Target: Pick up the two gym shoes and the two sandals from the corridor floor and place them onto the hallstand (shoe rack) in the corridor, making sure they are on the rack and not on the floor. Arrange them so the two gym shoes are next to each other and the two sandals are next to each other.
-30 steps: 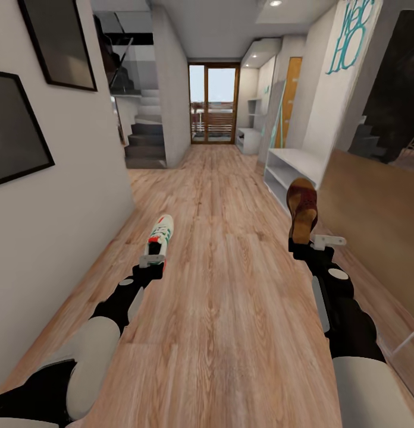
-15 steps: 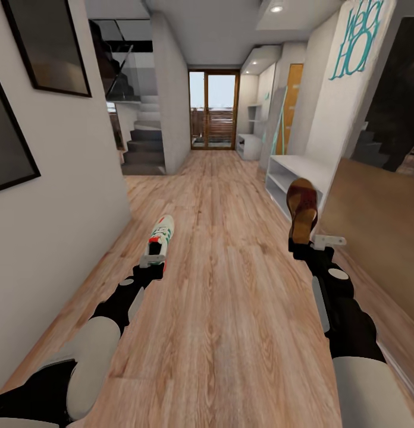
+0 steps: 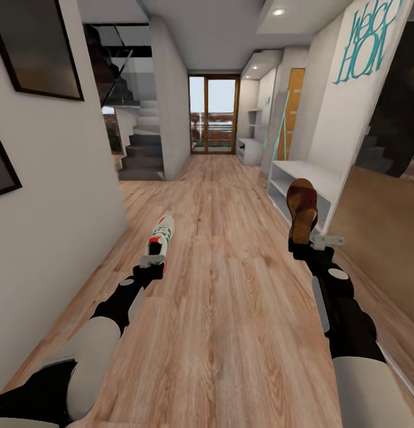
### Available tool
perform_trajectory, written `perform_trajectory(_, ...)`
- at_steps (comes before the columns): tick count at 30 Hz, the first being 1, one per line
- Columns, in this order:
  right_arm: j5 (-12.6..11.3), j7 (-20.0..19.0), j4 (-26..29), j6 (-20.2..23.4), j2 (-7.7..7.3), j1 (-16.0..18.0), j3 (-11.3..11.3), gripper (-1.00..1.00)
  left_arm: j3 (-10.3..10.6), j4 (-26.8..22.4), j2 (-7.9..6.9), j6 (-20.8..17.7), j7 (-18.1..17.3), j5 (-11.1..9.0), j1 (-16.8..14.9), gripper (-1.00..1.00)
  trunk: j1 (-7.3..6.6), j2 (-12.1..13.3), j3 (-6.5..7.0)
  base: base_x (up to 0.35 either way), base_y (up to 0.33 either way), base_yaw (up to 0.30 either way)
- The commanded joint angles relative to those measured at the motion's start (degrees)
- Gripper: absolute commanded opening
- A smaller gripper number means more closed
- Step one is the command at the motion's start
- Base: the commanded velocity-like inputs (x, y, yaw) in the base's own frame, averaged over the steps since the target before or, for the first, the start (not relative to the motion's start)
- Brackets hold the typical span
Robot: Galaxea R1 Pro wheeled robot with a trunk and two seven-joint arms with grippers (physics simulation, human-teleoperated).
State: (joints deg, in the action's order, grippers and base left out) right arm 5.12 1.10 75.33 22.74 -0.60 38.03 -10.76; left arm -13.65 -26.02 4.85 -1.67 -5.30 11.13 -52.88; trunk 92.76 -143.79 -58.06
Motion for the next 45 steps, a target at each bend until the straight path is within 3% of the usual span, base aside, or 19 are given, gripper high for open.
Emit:
perform_trajectory(1,0.33,0.05,0.08,0.37,-0.03,0.03,0.03,-1.00,-0.50,-0.10,0.07,-0.18,-0.50,0.55,-0.03,-1.00,0.02,-0.02,-0.05,0.345,0.000,0.000)
perform_trajectory(45,0.32,0.31,0.08,0.37,-0.04,0.03,0.08,-1.00,-0.41,1.39,0.20,-0.10,-0.59,0.64,-0.03,-1.00,0.02,-0.02,0.49,0.345,0.000,0.027)
